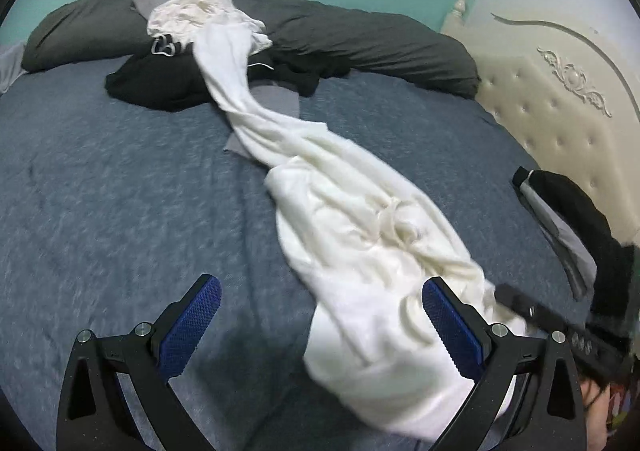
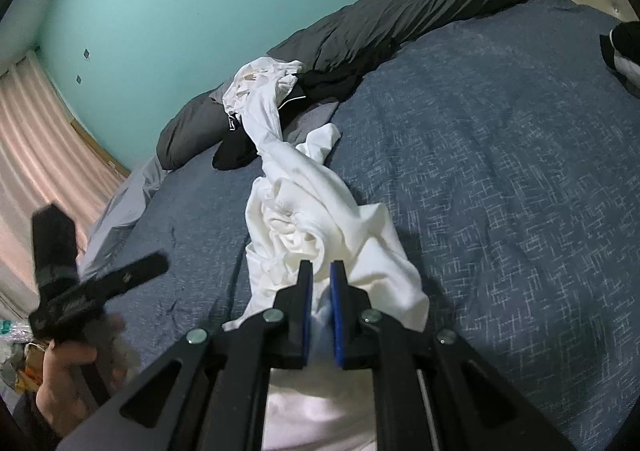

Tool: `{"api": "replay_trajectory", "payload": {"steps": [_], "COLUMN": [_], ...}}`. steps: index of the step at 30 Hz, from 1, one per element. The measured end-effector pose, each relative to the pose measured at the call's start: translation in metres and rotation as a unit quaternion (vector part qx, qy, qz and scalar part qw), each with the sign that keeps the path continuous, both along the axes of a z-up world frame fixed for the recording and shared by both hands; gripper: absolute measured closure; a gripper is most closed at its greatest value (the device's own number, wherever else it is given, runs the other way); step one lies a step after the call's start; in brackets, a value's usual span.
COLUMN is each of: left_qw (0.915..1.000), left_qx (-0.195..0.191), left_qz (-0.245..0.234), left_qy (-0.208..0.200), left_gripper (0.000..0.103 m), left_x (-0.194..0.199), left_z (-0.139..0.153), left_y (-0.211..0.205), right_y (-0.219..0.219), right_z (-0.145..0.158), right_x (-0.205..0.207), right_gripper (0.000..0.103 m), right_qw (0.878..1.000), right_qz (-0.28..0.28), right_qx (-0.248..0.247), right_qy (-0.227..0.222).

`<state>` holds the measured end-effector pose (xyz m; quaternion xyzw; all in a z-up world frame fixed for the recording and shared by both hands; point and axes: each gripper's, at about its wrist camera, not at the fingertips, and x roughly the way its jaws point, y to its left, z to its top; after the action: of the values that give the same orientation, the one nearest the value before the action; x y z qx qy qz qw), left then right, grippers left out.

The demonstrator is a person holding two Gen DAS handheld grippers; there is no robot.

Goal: Fold clothes
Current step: 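Drag the held white shirt across the bed with the right gripper, then bring the left tool to the white shirt and close it on the fabric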

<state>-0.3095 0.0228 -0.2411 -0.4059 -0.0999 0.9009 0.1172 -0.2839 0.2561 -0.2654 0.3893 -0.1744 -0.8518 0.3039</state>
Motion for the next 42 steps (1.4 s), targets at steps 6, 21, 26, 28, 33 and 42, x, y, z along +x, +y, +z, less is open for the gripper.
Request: {"api": "replay_trajectory", "payload": {"steps": [6,21,26,28,33,42], "left_qw": [0.9992,0.9972,0.9969,0.9964,0.9957,0.9914], "left_qx": [-0.026,-0.031,-0.041,-0.044,-0.051,-0.086], "left_qz": [-0.029,-0.061,-0.055,-0.058,-0.068,-0.098], "left_qy": [-0.010,-0.031,-0.039,-0.044,-0.037,0.015], "left_gripper": [0.000,0.000,0.001,0.000,0.010,0.033], "left_x": [-0.036,-0.068,-0.077,-0.080,-0.080,-0.060], "left_z": [-0.005,-0.031,-0.037,-0.040,-0.039,-0.013], "left_y": [0.027,0.058,0.063,0.066,0.071,0.081], "right_y": [0.007,0.015,0.016,0.017,0.019,0.023], "right_z": [0.003,-0.007,-0.007,-0.007,-0.008,-0.010], "right_x": [-0.001,-0.005,-0.004,-0.005,-0.006,-0.006], "right_gripper": [0.094,0.094,0.094,0.094,0.094,0.094], "right_qw": [1.000,0.999,0.999,0.999,0.999,0.999], "right_qz": [-0.003,-0.006,-0.007,-0.009,-0.012,-0.014], "right_qx": [-0.017,-0.032,-0.033,-0.034,-0.036,-0.036], "right_qy": [-0.001,-0.020,-0.020,-0.020,-0.022,-0.026]}}
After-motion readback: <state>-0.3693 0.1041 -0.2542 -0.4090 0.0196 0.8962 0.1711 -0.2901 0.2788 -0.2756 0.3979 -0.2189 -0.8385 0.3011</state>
